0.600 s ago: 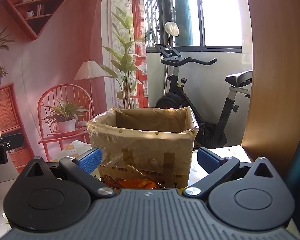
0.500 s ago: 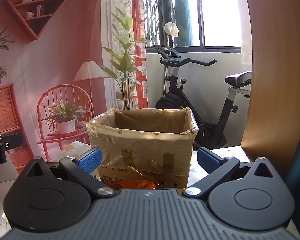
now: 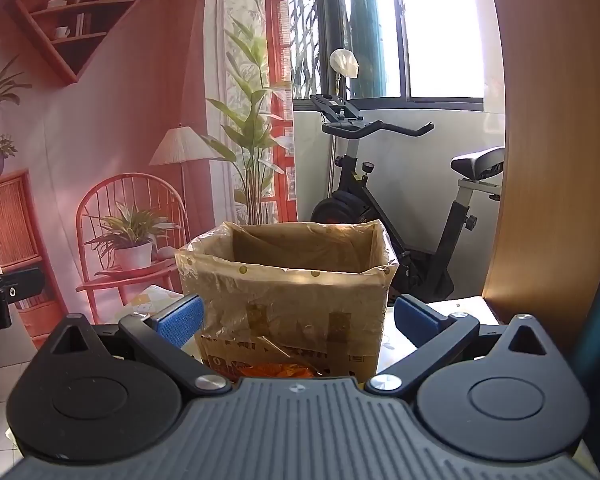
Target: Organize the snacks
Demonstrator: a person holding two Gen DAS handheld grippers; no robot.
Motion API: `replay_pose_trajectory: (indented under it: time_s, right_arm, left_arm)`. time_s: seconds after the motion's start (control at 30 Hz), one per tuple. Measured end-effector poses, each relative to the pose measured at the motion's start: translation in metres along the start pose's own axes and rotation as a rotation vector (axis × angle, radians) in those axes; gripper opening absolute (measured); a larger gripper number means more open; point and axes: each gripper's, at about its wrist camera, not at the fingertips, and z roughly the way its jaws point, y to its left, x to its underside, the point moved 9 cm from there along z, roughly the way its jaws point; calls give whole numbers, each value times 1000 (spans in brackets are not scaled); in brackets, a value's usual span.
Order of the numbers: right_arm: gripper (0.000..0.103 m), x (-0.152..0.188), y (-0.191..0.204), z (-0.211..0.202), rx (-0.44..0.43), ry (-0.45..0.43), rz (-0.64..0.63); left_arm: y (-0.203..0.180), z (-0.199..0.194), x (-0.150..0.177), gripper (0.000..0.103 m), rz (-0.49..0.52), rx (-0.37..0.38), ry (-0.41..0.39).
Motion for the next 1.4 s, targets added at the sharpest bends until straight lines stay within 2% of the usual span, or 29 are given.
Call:
replay_pose_trajectory:
  time_s: [1.4]
  right_arm:
    - [103,1,1,-1,1,-1,1]
  left_arm:
    - [0,-4,-3,101,-4,1,-12]
